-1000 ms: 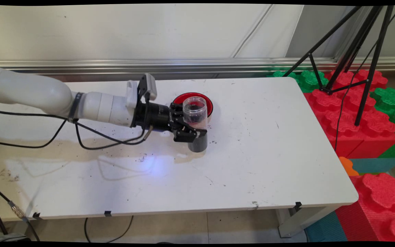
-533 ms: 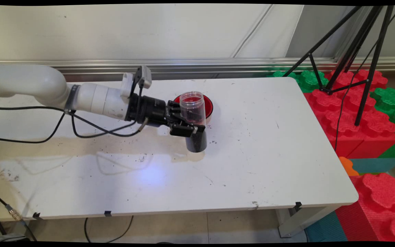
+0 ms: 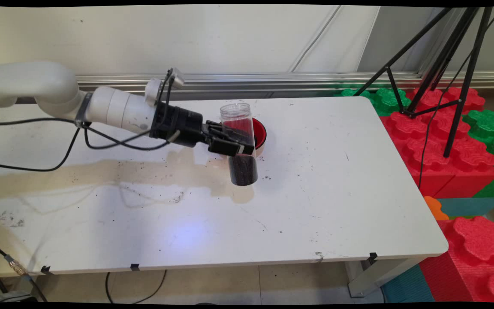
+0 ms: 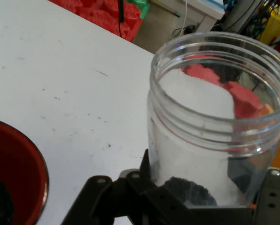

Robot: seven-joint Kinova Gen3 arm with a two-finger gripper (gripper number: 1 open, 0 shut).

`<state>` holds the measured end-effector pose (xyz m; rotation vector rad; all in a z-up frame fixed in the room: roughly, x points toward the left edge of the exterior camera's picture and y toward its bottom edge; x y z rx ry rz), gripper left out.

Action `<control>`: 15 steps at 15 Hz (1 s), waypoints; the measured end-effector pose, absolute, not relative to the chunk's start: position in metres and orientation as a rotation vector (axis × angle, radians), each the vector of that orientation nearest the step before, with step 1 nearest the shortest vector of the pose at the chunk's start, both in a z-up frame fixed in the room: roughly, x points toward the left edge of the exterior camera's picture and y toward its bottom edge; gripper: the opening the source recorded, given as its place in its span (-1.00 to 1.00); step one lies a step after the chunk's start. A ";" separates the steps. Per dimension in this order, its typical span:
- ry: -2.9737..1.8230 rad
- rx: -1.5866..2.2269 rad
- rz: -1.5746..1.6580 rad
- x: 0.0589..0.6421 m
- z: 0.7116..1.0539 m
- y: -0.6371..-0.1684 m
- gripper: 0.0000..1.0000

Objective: Pour the black seasoning powder in the red bowl

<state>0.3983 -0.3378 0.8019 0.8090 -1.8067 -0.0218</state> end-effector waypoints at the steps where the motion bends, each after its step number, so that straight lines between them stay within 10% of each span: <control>1: -1.799 0.823 -0.038 0.399 0.804 -0.339 -1.00; 15: -1.647 1.083 -0.367 0.422 0.843 -0.367 -1.00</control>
